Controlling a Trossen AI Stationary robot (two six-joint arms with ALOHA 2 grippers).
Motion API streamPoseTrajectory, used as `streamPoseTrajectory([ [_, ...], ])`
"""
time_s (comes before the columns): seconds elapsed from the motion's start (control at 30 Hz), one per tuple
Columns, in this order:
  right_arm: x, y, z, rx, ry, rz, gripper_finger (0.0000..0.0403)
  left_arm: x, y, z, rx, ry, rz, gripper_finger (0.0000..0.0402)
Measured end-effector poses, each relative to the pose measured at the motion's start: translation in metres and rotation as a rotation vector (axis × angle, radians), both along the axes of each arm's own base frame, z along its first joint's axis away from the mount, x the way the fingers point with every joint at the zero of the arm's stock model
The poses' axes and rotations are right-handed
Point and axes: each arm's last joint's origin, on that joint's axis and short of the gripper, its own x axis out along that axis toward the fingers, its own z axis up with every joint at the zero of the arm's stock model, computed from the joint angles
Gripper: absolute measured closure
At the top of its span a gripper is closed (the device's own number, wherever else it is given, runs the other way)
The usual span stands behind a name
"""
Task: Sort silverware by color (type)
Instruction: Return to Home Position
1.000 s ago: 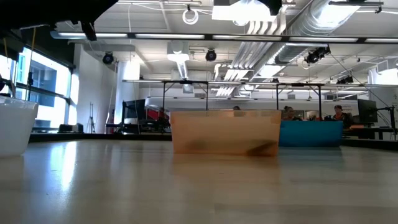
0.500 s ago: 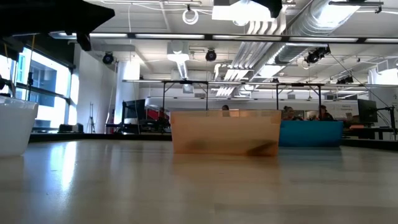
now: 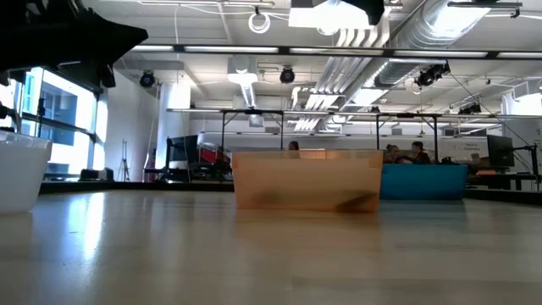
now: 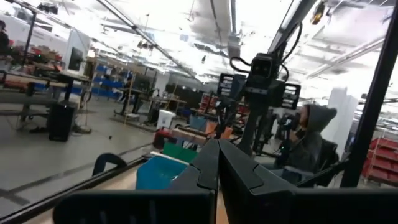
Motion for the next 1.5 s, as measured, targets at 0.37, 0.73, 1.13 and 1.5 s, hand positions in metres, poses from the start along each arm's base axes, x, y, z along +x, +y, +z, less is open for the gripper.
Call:
streamPoseTrajectory([
  [0.37,0.000,0.000,0.000,0.046,-0.005,-0.001,0.0194,-0.003,-0.001,-0.007,0.062,0.079,-0.001,0.0401],
  [0.73,0.000,0.000,-0.001,0.047,0.002,-0.001,0.0194,-0.002,-0.004,-0.019,0.024,0.183,-0.117,0.0401],
  [1.13,0.000,0.000,-0.002,0.010,0.023,-0.001,0.0194,-0.001,-0.006,-0.026,0.019,0.256,-0.150,0.0402],
  [1.5,0.000,0.000,-0.004,-0.037,0.039,0.001,0.0194,0.000,-0.006,-0.032,0.007,0.318,-0.145,0.0401],
])
